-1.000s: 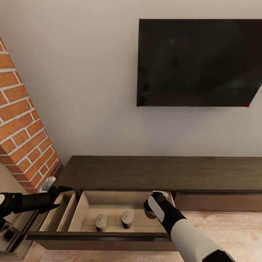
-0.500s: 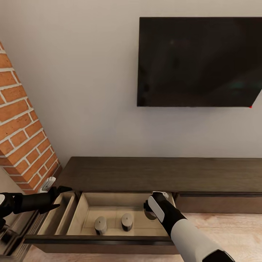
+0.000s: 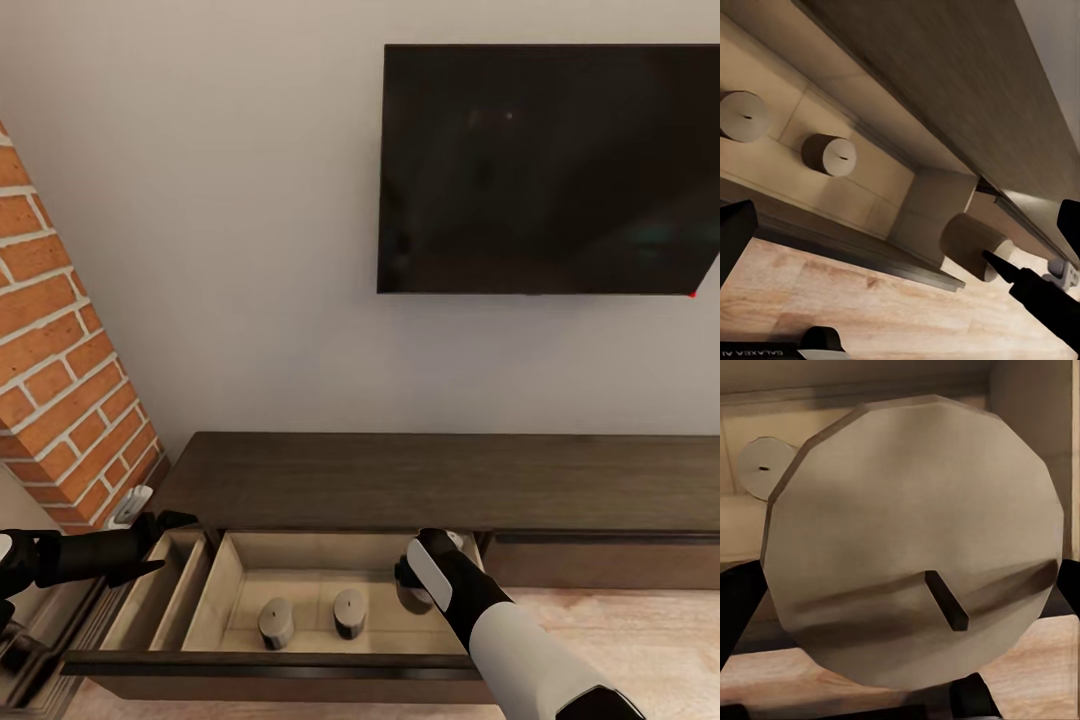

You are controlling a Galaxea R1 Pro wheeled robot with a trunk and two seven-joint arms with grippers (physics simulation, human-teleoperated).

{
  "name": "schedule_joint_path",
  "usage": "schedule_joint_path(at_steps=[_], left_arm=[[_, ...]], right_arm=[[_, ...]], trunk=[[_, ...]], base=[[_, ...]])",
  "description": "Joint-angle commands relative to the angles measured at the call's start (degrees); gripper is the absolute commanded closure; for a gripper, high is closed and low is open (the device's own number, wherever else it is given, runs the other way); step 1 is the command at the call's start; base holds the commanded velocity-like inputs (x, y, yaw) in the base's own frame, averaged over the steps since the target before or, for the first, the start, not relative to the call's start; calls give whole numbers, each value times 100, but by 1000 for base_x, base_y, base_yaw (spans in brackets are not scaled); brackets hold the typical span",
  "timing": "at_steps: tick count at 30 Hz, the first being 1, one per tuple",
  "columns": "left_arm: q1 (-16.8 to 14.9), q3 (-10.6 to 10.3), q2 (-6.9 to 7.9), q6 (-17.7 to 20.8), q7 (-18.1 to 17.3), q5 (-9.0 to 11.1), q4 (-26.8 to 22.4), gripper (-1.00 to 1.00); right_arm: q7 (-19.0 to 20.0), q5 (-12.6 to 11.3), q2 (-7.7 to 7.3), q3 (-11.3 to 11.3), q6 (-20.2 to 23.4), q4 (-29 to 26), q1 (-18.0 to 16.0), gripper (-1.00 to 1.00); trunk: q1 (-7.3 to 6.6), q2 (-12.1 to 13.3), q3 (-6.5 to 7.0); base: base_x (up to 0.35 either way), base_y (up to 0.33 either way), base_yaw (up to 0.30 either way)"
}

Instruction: Place each of the two pumpkins and all three candles from the living room inside a cabinet in the living room (use any cabinet), then make sure every cabinet is closed, and position the cauldron so it is next to a table in the living room.

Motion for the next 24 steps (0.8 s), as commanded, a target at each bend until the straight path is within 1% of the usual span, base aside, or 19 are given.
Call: schedule_joint_path(at_steps=[1,18,21,24], left_arm=[[0,1,0,-1,0,2,0,-100],[1,-16,0,-1,0,17,0,-100],[0,-27,0,-1,0,129,-2,-100],[1,-31,19,4,0,367,-3,-100]], right_arm=[[4,-3,0,-1,11,0,-1,100],[10,4,0,-3,5,15,-1,100],[12,4,0,-3,3,18,-1,100],[12,4,0,-3,3,19,-1,100]], trunk=[[23,-42,-18],[396,-723,-324],[462,-844,-377],[528,-964,-431]], base=[[0,0,0],[0,0,0],[0,0,0],[0,0,0]])
